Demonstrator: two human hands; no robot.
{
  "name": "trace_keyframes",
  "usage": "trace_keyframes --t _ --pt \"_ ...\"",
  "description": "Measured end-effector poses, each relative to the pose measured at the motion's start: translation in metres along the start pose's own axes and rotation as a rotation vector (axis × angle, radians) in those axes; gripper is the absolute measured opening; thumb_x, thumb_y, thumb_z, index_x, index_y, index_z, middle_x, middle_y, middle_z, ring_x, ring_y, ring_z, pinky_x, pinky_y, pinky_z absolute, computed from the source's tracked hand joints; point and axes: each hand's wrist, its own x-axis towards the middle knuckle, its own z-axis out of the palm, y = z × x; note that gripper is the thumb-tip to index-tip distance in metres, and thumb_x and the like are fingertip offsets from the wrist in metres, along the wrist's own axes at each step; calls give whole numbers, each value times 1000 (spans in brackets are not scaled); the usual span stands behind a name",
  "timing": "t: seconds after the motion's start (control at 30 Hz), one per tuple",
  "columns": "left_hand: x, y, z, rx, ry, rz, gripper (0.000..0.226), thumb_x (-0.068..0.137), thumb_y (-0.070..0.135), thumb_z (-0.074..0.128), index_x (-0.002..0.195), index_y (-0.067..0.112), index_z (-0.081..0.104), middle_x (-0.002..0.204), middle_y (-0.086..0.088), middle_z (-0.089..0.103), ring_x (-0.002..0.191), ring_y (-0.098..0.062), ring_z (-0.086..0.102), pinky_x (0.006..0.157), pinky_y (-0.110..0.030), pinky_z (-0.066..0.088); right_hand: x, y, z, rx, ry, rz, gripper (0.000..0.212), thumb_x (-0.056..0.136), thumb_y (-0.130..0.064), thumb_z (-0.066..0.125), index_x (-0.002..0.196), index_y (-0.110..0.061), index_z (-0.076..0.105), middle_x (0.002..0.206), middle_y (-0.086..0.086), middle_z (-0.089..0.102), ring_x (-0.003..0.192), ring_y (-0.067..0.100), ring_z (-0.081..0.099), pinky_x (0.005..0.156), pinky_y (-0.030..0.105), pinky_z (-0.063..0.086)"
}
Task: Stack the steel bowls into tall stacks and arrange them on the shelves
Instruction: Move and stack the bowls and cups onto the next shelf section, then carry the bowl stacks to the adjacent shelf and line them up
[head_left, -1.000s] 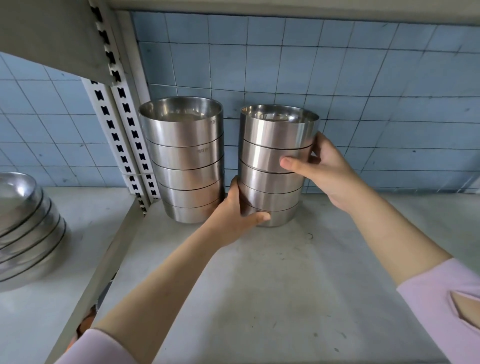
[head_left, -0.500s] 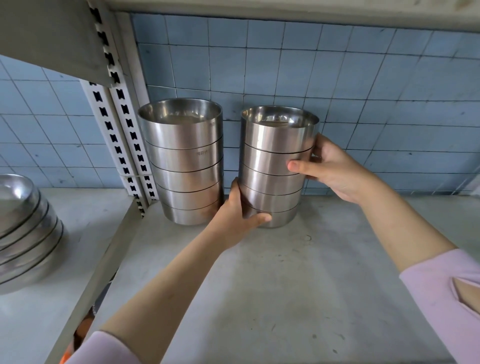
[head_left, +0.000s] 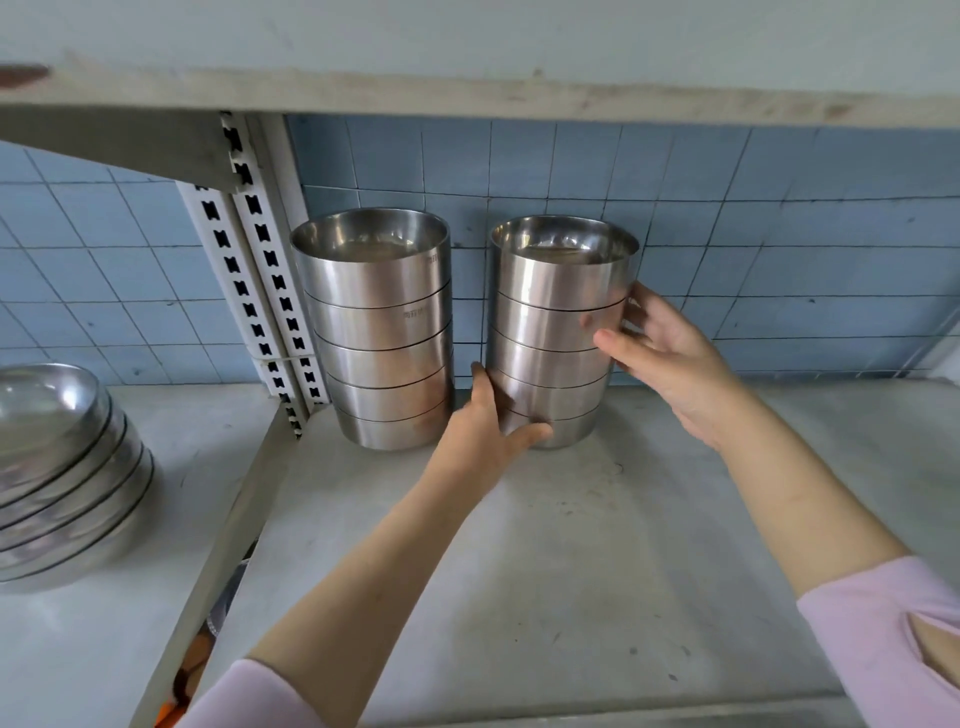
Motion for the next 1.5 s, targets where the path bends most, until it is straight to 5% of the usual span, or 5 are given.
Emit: trace_keyframes --t 0.3,0.47,0.63,1.03,1.5 --pt "-123 -20 -61 280 0 307 43 90 36 65 131 27 57 134 13 55 107 -6 56 87 -7 31 -151 -16 31 -308 311 38 45 83 -27 77 124 -36 62 129 -19 61 123 0 53 106 28 41" --pt "-199 -62 -109 413 97 310 42 88 34 67 128 26 61 139 8 54 123 -16 55 104 -31 43 -217 -28 77 -512 296 -8 43 83 -25 77 123 -31 63 123 -22 58 108 -14 51 98 6 33" --pt "-267 -101 -161 586 288 155 41 85 34 71 124 28 64 135 6 59 122 -23 56 97 -45 49 -224 -31 143 -700 81 -132 47 85 -29 74 130 -24 61 133 -11 58 128 11 50 108 24 34" --pt "-431 -211 -320 476 671 -234 49 89 33 66 136 24 55 142 4 52 127 -24 51 105 -41 43 -227 -80 381 -566 -264 -413 56 87 -29 71 139 -17 54 141 -3 54 133 13 46 110 25 33" --pt "-538 -383 -550 370 828 -281 51 90 27 66 138 23 51 142 4 50 132 -16 45 109 -27 32 -222 -150 725 -342 -307 -471 49 90 -26 68 137 -19 55 131 -8 56 119 -1 46 99 9 30"
